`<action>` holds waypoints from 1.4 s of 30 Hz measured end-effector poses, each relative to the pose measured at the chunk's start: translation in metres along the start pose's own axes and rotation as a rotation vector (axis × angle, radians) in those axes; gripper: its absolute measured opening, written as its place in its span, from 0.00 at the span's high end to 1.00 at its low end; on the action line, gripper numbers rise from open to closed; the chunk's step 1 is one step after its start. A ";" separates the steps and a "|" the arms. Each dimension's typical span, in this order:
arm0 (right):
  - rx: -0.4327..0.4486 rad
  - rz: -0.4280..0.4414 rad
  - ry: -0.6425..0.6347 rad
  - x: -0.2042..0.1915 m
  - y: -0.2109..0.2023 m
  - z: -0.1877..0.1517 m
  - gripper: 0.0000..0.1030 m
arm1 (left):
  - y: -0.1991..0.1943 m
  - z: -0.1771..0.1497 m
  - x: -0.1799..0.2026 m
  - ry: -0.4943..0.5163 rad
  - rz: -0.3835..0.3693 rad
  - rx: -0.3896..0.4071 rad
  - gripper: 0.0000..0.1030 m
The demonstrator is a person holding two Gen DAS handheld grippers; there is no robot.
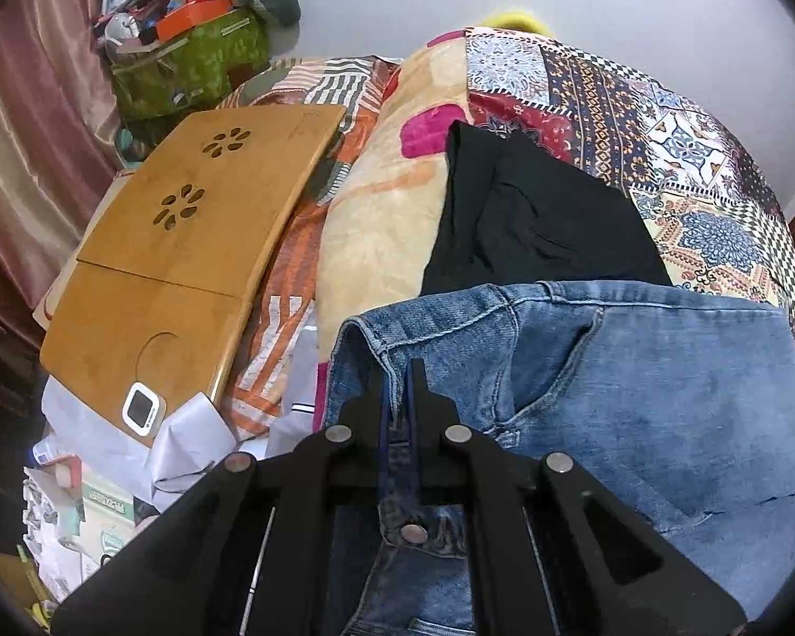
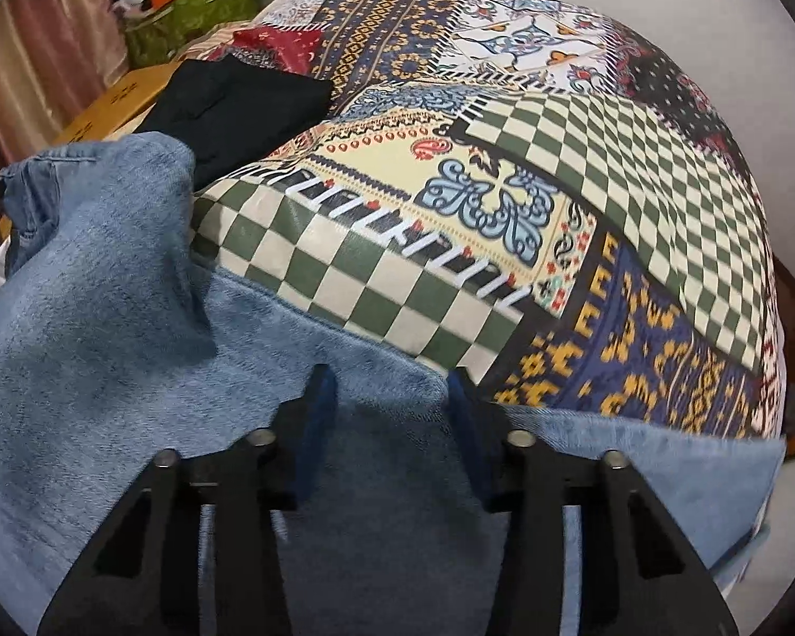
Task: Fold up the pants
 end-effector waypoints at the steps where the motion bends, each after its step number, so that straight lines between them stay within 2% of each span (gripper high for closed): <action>1: 0.003 -0.012 0.004 -0.002 0.000 -0.001 0.83 | -0.002 -0.002 0.002 0.004 -0.001 0.000 0.95; 2: 0.006 -0.029 0.006 -0.004 0.000 -0.003 0.90 | -0.004 -0.003 0.004 0.009 -0.004 0.001 0.96; 5: 0.013 -0.058 0.016 -0.003 -0.006 -0.005 0.93 | -0.018 -0.009 0.006 0.012 -0.013 0.022 0.96; 12: 0.122 -0.095 0.095 0.014 -0.074 -0.026 0.94 | -0.047 -0.036 0.000 -0.005 -0.055 0.021 0.96; 15: 0.184 -0.066 0.141 0.019 -0.113 -0.043 0.94 | -0.063 -0.056 -0.007 -0.026 -0.090 0.023 0.96; 17: 0.217 -0.057 0.163 0.014 -0.131 -0.055 0.94 | -0.072 -0.066 -0.012 -0.038 -0.087 0.031 0.96; 26: 0.327 0.023 0.195 -0.025 -0.184 -0.111 0.94 | -0.097 -0.119 -0.040 -0.079 -0.111 0.018 0.96; 31: 0.353 0.042 0.211 -0.046 -0.191 -0.146 0.94 | -0.102 -0.143 -0.051 -0.077 -0.148 -0.002 0.96; 35: 0.358 0.073 0.238 -0.060 -0.188 -0.172 0.94 | -0.106 -0.163 -0.056 -0.045 -0.149 -0.026 0.96; 39: 0.343 0.126 0.278 -0.066 -0.177 -0.192 0.94 | -0.108 -0.177 -0.065 -0.023 -0.081 -0.027 0.96; 42: 0.316 0.149 0.282 -0.076 -0.169 -0.206 0.94 | -0.109 -0.188 -0.074 -0.026 -0.086 -0.033 0.95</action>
Point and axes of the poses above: each gripper's, at about its wrist camera, not at the fingertips, and y roughly the way its jaws point, x to its right, z to its top, the point moved 10 cm from there along y, roughly the way its jaws point, and after that the axes turned 13 degrees about -x, right-handed, at the moved point
